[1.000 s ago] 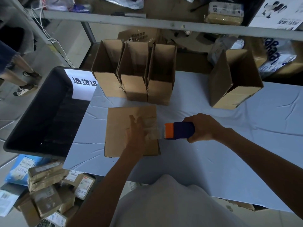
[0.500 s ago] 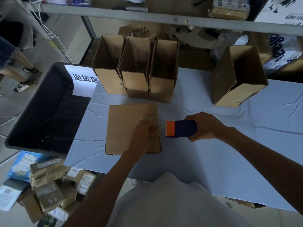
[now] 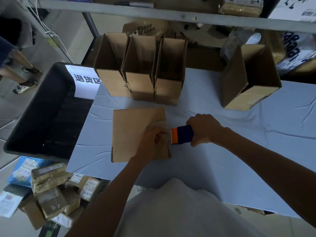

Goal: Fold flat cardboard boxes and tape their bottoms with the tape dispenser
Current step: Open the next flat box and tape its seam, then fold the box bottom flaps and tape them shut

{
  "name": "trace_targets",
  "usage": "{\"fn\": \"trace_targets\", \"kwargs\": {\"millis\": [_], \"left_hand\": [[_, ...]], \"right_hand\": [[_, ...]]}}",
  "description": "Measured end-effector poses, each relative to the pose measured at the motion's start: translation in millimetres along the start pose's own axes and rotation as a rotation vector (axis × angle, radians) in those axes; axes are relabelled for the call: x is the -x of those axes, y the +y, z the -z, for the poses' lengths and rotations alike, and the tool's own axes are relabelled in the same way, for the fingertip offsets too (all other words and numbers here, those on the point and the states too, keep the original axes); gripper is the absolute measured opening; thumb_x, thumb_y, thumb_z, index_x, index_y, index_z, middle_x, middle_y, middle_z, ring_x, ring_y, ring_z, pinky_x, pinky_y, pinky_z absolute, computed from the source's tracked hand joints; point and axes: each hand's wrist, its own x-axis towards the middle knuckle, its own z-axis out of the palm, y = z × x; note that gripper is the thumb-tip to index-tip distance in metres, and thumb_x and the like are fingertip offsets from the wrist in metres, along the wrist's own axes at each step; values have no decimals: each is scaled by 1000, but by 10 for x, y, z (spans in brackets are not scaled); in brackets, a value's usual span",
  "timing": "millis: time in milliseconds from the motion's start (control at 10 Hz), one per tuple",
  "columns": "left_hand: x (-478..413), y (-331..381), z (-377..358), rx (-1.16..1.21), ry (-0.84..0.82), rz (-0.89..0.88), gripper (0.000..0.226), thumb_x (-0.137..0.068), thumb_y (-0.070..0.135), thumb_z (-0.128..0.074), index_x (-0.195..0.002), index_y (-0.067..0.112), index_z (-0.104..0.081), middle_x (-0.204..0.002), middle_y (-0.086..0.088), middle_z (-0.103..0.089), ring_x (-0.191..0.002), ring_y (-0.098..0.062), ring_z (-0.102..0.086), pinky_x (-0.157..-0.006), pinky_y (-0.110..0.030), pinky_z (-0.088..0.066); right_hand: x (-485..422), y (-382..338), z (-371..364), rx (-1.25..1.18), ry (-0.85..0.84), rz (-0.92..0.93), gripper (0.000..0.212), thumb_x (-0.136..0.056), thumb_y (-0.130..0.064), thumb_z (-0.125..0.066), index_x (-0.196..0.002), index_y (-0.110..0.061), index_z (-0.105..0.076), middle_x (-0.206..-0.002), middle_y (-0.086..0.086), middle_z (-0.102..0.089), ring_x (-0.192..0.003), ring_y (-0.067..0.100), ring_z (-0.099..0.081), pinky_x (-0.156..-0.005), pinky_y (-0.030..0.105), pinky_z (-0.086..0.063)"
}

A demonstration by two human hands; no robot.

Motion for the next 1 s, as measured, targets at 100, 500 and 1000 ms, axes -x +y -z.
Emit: {"fn": "trace_targets", "kwargs": {"millis": [100, 500, 1000], "left_hand": [[-7, 23, 11, -11, 0, 12, 19, -84, 3, -62, -97, 17, -66, -100, -6, -62, -88, -17, -57, -75, -24, -45], [-45, -40, 109, -318, -157, -115, 21, -95, 21, -50, -112, 22, -63, -113, -4, -52, -94, -24, -56, -76, -27, -39], [-369, 52, 164, -252, -70, -2, 50, -88, 36, -37, -130, 14, -50, -126, -10, -54, -111, -30, -53, -96, -39, -42]], "right_hand": [[-84, -215, 93, 156, -2, 12, 57, -60, -42, -79, -104, -16, -54, -91, 1, -57, -73, 14, -53, -65, 25, -41], [187, 356, 96, 116, 53, -130, 53, -56, -46, -77, -99, -21, -55, -81, -5, -57, -71, 13, -58, -63, 24, -45], [-39, 541, -988, -508, 638, -80, 56, -76, -3, -61, -130, -3, -49, -118, 17, -57, -107, 36, -55, -86, 45, -50]]}}
